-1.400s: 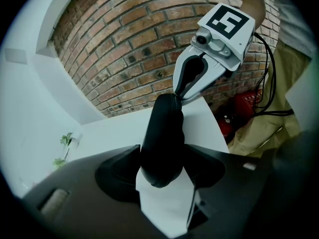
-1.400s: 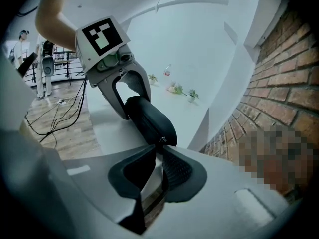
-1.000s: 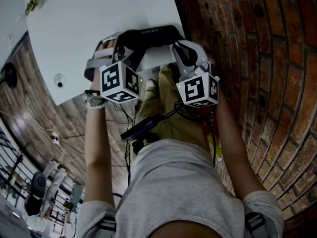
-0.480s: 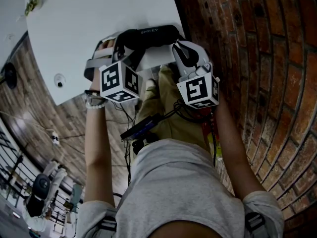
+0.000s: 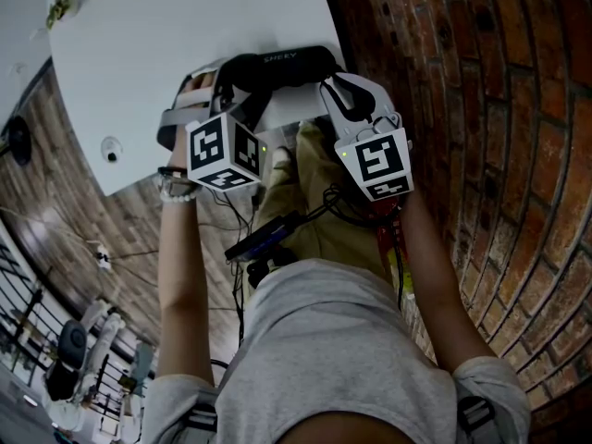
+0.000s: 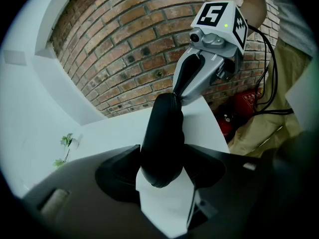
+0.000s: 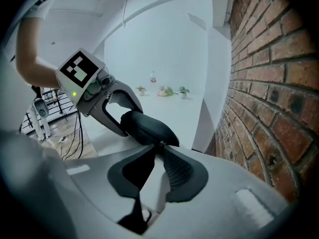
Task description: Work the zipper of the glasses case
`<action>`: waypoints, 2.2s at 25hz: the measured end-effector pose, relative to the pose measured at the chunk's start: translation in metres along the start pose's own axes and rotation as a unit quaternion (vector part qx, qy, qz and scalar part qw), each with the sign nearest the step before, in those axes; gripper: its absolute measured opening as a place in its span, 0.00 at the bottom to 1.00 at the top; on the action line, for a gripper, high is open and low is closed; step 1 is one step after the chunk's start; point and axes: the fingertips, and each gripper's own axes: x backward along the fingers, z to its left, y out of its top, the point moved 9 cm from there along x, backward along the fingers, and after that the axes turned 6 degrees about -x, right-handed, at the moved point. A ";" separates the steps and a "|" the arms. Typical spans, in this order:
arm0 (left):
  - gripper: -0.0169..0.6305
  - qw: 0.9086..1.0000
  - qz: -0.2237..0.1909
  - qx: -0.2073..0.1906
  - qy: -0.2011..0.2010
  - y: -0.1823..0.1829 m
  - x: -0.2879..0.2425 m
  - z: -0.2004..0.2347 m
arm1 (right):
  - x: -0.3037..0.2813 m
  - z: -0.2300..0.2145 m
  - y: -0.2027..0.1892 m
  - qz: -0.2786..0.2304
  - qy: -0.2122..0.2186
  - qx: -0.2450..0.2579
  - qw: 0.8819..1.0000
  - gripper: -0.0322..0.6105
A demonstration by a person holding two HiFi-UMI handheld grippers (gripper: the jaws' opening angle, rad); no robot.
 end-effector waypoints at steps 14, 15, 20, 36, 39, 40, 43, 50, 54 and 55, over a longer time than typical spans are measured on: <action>0.46 1.000 0.000 -0.003 0.002 0.002 0.000 -0.002 | 0.004 -0.008 -0.002 0.005 0.035 -0.056 0.998 0.07; 0.46 1.000 0.000 -0.003 0.001 0.003 0.001 -0.002 | 0.005 -0.008 -0.002 0.004 0.036 -0.058 0.998 0.05; 0.46 1.000 0.002 -0.002 0.004 0.002 0.000 -0.001 | 0.006 -0.007 0.000 0.004 0.041 -0.064 0.997 0.05; 0.45 1.000 -0.003 -0.003 0.001 0.003 -0.002 -0.002 | 0.006 -0.006 -0.004 -0.006 0.003 -0.105 0.994 0.09; 0.46 1.000 -0.003 -0.003 0.003 0.003 -0.002 -0.002 | 0.006 -0.008 -0.003 -0.008 0.009 -0.110 0.994 0.11; 0.46 1.000 -0.003 -0.004 0.003 0.003 -0.002 -0.002 | 0.006 -0.008 -0.003 -0.009 0.011 -0.112 0.994 0.11; 0.46 1.000 -0.004 -0.005 0.003 0.002 -0.003 -0.003 | 0.008 -0.009 -0.005 -0.015 0.010 -0.119 0.993 0.11; 0.46 1.000 -0.003 -0.007 0.003 0.002 -0.002 -0.003 | 0.008 -0.010 -0.002 -0.027 0.005 -0.123 0.992 0.14; 0.46 1.000 -0.002 -0.008 0.003 0.002 -0.002 -0.004 | 0.006 -0.010 -0.002 -0.025 0.008 -0.129 0.991 0.14; 0.46 1.000 -0.002 -0.008 0.003 0.002 -0.002 -0.003 | 0.006 -0.011 -0.002 -0.024 0.011 -0.132 0.991 0.13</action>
